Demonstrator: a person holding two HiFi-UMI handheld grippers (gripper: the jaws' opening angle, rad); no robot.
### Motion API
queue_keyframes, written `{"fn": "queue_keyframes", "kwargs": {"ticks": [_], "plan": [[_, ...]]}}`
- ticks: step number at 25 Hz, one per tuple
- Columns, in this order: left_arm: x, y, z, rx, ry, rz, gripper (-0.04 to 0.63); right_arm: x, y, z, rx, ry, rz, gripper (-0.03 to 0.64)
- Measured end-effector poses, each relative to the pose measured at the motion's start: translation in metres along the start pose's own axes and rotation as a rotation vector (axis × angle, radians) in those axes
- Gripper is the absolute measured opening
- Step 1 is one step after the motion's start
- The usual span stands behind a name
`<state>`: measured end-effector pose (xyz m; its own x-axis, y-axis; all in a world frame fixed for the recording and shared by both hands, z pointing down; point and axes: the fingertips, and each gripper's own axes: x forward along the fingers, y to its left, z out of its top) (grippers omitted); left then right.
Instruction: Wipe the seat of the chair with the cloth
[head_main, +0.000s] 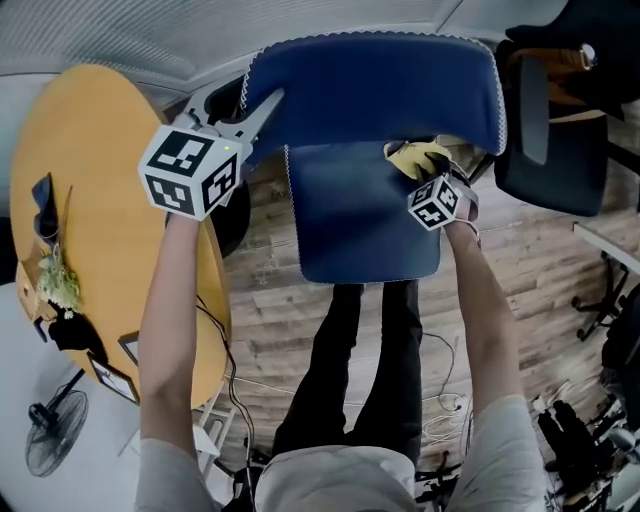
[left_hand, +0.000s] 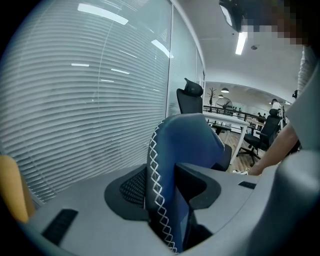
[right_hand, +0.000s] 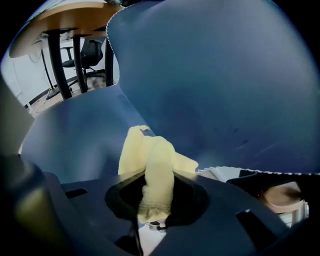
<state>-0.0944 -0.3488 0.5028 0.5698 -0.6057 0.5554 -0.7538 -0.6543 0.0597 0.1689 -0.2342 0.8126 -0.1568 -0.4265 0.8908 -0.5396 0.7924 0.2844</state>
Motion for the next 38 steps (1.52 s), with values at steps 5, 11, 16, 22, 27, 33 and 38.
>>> {"fn": "queue_keyframes", "kwargs": {"ticks": [5,11,16,22,27,33,38], "plan": [[0.003,0.000,0.002,-0.017,-0.002,0.029,0.184,0.003,0.003,-0.005,-0.020,0.040,-0.024,0.086],[0.002,0.002,0.001,-0.025,0.011,0.043,0.184,0.000,0.012,-0.008,0.014,0.045,0.004,0.084],[0.003,0.001,0.001,-0.031,0.018,0.042,0.186,-0.004,0.017,-0.015,0.018,0.046,-0.006,0.084],[0.004,0.002,0.001,-0.032,0.024,0.033,0.186,-0.010,0.026,-0.022,0.060,0.053,0.006,0.084],[0.003,0.002,-0.001,-0.034,0.022,0.040,0.186,-0.019,0.041,-0.036,0.071,0.048,-0.014,0.084],[0.003,0.002,0.000,-0.028,0.017,0.044,0.187,-0.029,0.055,-0.049,0.117,0.049,-0.028,0.084],[0.002,0.002,0.000,-0.020,0.010,0.038,0.187,-0.039,0.070,-0.062,0.139,0.075,-0.012,0.084]]}}
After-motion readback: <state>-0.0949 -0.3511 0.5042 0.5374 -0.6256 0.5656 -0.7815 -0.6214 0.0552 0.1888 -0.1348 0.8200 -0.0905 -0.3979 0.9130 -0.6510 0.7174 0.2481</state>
